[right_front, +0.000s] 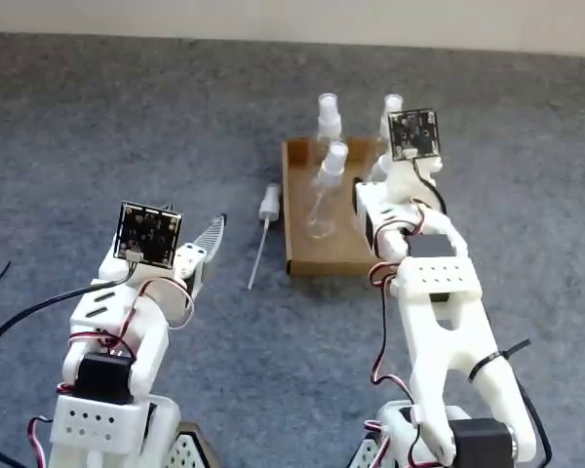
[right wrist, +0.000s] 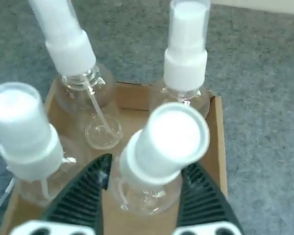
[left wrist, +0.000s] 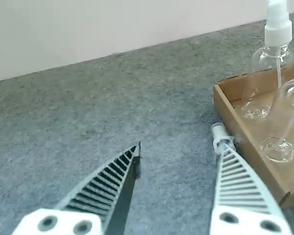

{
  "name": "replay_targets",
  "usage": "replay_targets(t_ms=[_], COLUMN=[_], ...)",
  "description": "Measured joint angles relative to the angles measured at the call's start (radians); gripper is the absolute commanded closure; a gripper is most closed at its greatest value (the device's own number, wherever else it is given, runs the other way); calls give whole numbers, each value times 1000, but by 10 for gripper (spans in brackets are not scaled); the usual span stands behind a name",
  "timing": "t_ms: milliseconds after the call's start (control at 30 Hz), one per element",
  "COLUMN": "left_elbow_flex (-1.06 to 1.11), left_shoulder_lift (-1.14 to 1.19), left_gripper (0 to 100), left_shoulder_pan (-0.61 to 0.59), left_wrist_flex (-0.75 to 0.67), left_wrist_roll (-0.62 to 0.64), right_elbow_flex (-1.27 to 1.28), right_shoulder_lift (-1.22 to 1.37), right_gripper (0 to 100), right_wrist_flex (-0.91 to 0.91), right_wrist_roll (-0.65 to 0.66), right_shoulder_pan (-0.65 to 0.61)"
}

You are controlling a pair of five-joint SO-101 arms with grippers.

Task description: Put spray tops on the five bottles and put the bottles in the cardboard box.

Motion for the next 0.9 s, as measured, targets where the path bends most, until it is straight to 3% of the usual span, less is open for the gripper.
replay_targets(t_ms=[233,733,900], left_elbow_flex=[0,0,0], left_shoulder_lift=[0,0,0], left_gripper=[780,780,780], left_shoulder_pan=[0,0,0], left_wrist_flex=[0,0,0], left_wrist_roll=[0,0,0], right_elbow_flex=[0,18,18], right_shoulder_lift=[0,2,0], right_gripper=[889,893,965], right_wrist_flex=[0,0,0], right_wrist_roll=[0,28,55], right_shoulder_pan=[-3,-25,14])
